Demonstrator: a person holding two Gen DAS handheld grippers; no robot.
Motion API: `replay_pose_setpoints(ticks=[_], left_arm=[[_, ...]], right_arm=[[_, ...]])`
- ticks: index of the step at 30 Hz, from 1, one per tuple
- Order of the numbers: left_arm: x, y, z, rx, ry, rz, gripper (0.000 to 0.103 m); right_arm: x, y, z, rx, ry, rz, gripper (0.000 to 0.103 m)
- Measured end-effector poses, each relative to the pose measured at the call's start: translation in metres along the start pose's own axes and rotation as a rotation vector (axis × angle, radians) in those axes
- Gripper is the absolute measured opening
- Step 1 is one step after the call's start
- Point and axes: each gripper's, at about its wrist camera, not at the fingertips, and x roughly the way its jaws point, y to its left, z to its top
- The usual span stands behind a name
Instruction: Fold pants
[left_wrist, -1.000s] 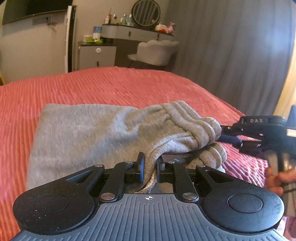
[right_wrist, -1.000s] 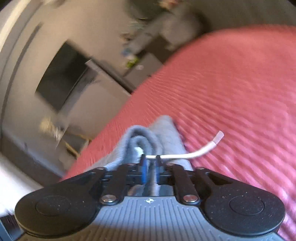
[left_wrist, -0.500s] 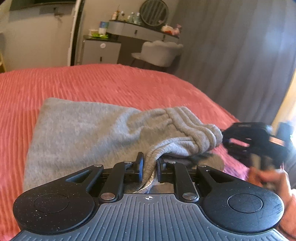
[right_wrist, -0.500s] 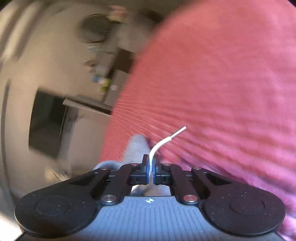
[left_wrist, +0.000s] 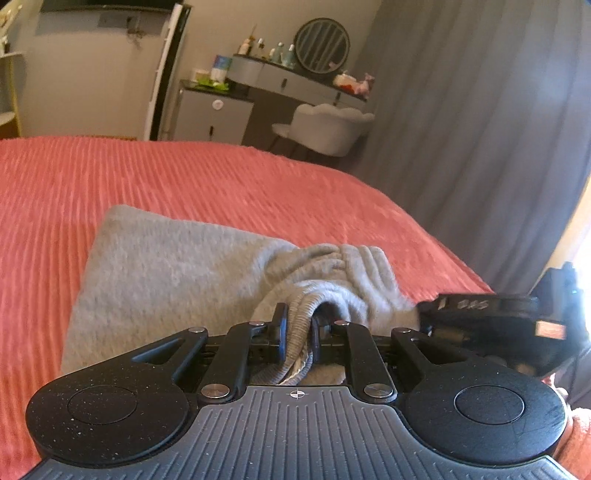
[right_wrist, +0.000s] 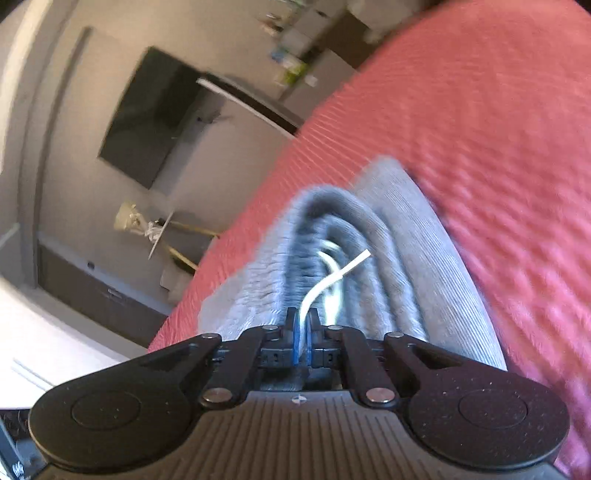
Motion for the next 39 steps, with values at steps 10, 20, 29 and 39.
replay_pose_setpoints(ticks=[10,20,29,39], left_arm=[[0.003,-0.001,-0.003,0.002,0.017,-0.003,0.015],[0.005,-0.004,-0.007,0.019,0.038,0.012,0.015],[0.003,-0.004,-0.008,0.033,0.043,0.022,0.016],[0.002,0.000,-0.008,0.019,0.044,0.027,0.016]], right_arm=[[0.019,-0.037,-0.002,0.338,0.108,0.161,0.009],[-0.021,-0.021,-0.004,0.205,0.033,0.004,0.058],[-0.025,-0.022,-0.011,0.240,0.067,0.028,0.043],[-0.041,-0.030,-0.016,0.303,0.047,0.056,0.070]])
